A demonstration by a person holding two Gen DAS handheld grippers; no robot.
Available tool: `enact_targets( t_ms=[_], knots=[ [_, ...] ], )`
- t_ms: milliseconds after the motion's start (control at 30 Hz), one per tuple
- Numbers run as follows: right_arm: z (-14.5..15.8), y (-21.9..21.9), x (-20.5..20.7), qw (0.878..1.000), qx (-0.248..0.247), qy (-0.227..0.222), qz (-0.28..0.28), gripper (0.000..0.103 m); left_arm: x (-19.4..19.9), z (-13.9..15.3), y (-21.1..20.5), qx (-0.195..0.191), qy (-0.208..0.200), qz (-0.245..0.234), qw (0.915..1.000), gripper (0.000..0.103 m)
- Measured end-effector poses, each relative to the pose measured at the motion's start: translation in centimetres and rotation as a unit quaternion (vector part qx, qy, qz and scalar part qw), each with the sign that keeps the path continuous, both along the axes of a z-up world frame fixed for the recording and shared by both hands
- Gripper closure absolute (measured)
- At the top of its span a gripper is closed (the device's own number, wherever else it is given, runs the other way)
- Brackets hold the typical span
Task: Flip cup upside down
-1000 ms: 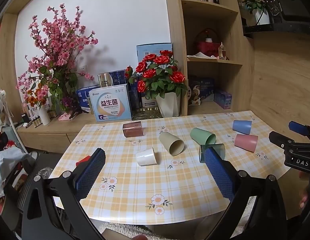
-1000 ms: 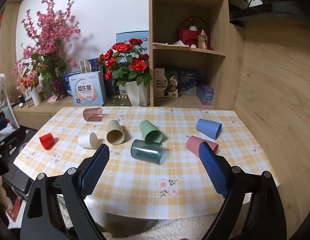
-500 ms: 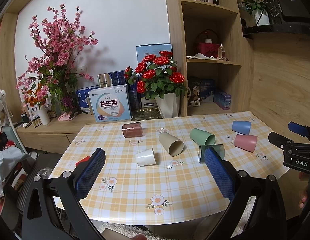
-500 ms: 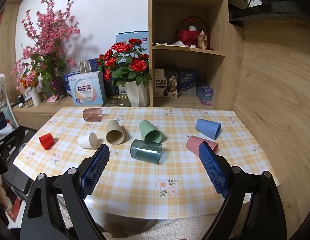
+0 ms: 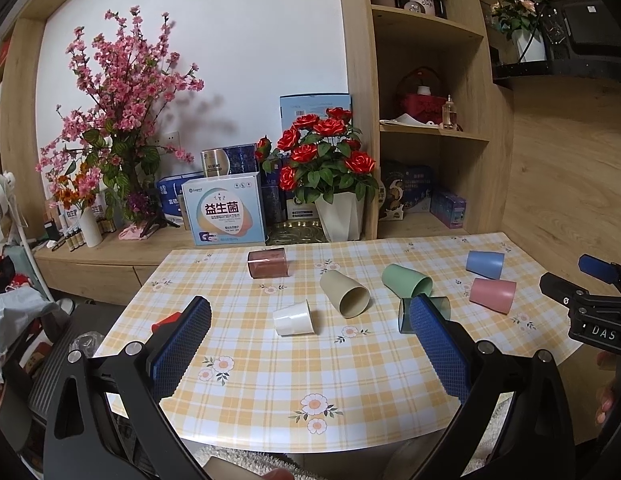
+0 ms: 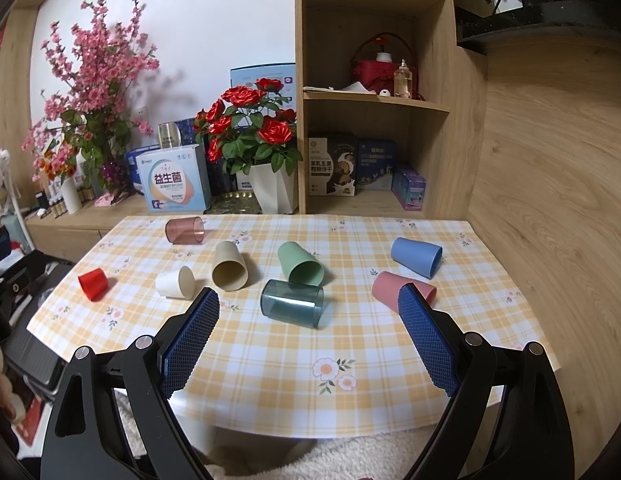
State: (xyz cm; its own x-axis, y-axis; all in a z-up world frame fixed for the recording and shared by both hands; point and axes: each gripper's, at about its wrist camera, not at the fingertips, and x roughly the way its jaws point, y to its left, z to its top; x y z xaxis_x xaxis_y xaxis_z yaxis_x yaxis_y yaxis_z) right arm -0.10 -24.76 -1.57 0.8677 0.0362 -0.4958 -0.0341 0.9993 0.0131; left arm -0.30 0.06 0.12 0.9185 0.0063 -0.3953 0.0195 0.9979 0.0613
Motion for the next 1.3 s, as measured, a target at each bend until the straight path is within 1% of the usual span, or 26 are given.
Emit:
enact_targets(
  t_ms=[1300],
  knots=[
    [0.12,0.18,-0.16,1.000,-0.003,-0.002,0.000,0.015,0.04,-0.14,-0.34,0.001,0.001,-0.001,1.0000,0.006]
  ],
)
